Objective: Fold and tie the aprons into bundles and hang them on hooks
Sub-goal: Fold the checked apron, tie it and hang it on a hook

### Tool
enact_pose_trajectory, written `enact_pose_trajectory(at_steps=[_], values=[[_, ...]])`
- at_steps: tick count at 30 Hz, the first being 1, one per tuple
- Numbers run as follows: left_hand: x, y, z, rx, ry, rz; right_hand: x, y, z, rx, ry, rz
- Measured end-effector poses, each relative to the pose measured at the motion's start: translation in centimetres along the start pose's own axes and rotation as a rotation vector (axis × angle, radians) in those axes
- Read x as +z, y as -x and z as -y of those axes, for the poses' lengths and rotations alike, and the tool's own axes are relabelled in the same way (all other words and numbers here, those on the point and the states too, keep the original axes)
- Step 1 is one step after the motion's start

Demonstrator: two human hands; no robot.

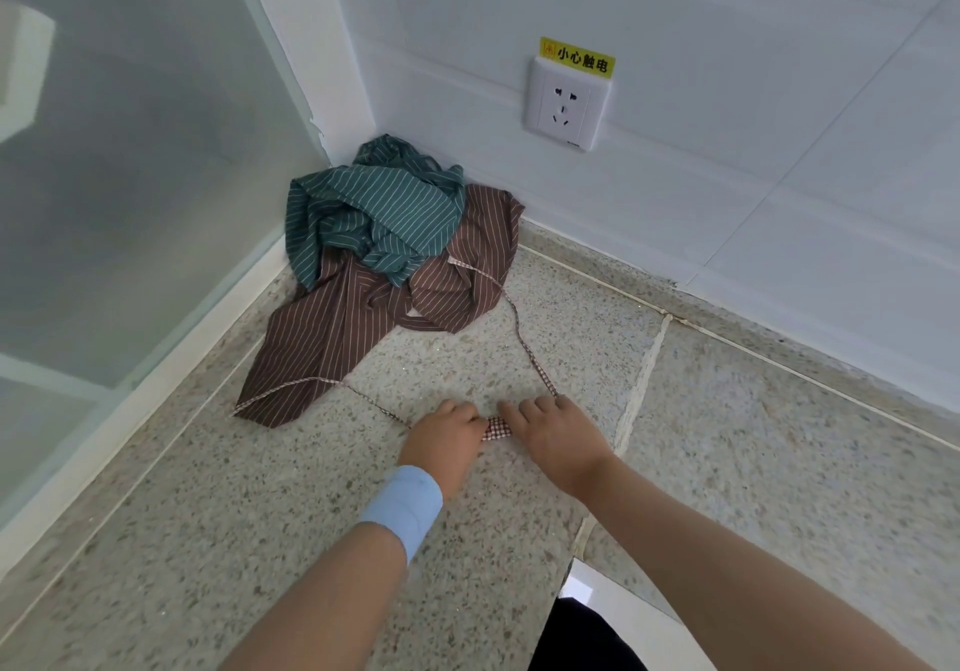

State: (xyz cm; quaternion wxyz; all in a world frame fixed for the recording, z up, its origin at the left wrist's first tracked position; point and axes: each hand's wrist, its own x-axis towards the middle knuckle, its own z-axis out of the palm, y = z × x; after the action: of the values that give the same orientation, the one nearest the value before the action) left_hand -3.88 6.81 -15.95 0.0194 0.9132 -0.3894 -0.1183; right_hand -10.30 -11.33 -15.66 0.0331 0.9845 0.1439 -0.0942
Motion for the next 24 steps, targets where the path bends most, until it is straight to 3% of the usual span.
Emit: enact_pose_trajectory(at_steps=[4,9,12,14,19,24], values=[[-2.1,-0.7,0.1,0.013,-0.004,0.286,-3.3,-0.5,0.6,-0.006,0.117,0.15],[-4.4,2.1,-1.9,-0.203,0.597,0.318,-6.4,1.1,0.4,0.07,-0.07,0.292],[-6.4,3.6,-3.1,-0.238,0.866,0.406,-8.6,2.3,0.2,0.077,-0.085,0.314],[-8.1,4.4,-3.4,-0.244,0.926,0.465,-9.7,3.4,0.1,0.077,-0.093,0.227],[-12.9,6.3,-4.1,-0.346,1.23,0.405,-12.7,7.2,-0.2,0.114,-0.197,-0.349],[-17.9,8.8,-6.1,-0.23,1.598,0.339,-16.3,11.3,1.6,0.056,-0.127,-0.47]])
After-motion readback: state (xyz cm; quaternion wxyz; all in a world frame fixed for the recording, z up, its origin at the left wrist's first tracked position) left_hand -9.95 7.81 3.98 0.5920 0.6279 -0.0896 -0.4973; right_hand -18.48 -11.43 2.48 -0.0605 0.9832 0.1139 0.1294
